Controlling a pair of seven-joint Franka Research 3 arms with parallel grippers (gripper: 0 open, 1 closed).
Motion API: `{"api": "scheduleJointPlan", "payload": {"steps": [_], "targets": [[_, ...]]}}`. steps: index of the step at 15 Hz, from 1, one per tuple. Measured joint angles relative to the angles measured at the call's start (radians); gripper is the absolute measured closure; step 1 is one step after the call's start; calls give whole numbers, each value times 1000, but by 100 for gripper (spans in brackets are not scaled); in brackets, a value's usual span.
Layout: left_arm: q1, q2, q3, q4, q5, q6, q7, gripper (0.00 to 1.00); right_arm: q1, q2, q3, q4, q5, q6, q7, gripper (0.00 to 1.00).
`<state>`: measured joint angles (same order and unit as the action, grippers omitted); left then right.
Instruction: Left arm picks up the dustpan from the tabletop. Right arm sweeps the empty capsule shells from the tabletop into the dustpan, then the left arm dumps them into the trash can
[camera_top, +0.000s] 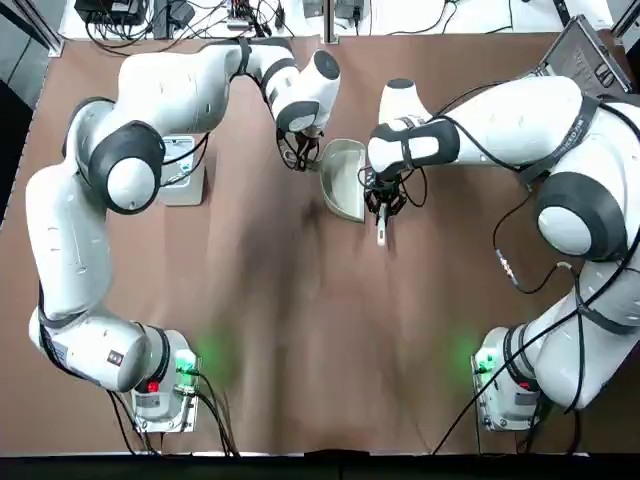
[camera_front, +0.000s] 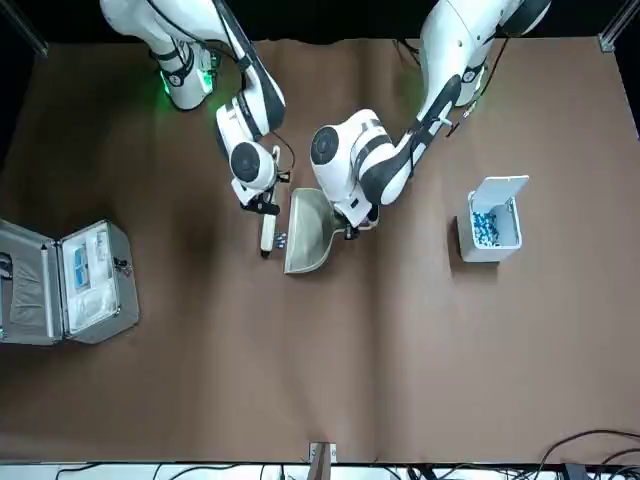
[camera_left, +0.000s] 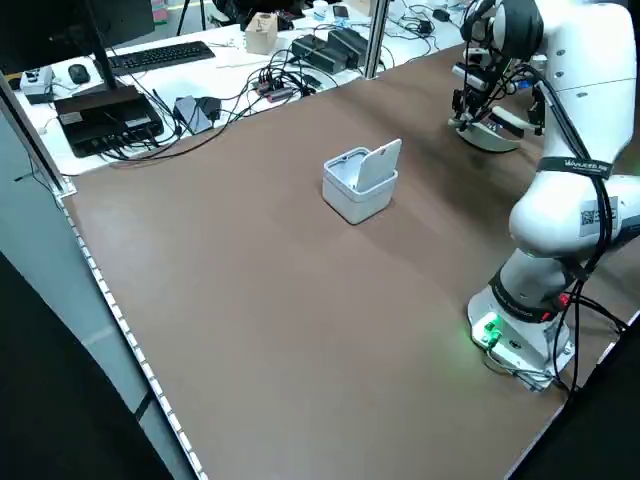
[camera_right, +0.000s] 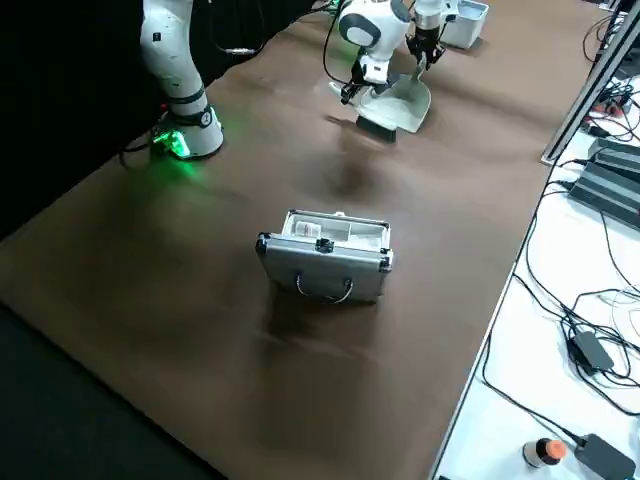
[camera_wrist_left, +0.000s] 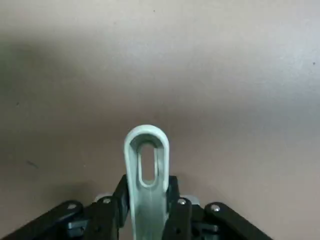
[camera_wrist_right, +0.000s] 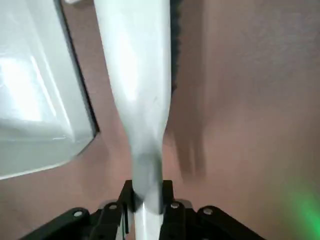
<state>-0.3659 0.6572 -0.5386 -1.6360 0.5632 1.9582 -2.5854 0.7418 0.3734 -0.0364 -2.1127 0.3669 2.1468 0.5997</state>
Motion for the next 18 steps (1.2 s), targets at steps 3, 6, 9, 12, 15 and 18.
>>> {"api": "scheduleJointPlan", "payload": {"steps": [3, 6, 9, 12, 15, 18], "targets": [[0, 0, 0, 1, 0, 0, 0, 67, 16, 16, 0, 18, 17, 0, 5, 74], [0, 0, 0, 2, 0, 0, -3, 67, 28, 29, 0, 36, 23, 0, 19, 74], [-1, 0, 0, 4, 7, 0, -10, 67, 34, 38, 0, 54, 50, 0, 23, 74], [-2, 0, 0, 4, 14, 0, -16, 67, 42, 47, 0, 67, 62, 0, 23, 74], [-2, 1, 0, 4, 20, 0, -20, 67, 50, 54, 0, 78, 75, 0, 23, 74], [-2, 2, 0, 4, 21, 0, -22, 67, 63, 56, 0, 87, 91, 0, 24, 74]]}}
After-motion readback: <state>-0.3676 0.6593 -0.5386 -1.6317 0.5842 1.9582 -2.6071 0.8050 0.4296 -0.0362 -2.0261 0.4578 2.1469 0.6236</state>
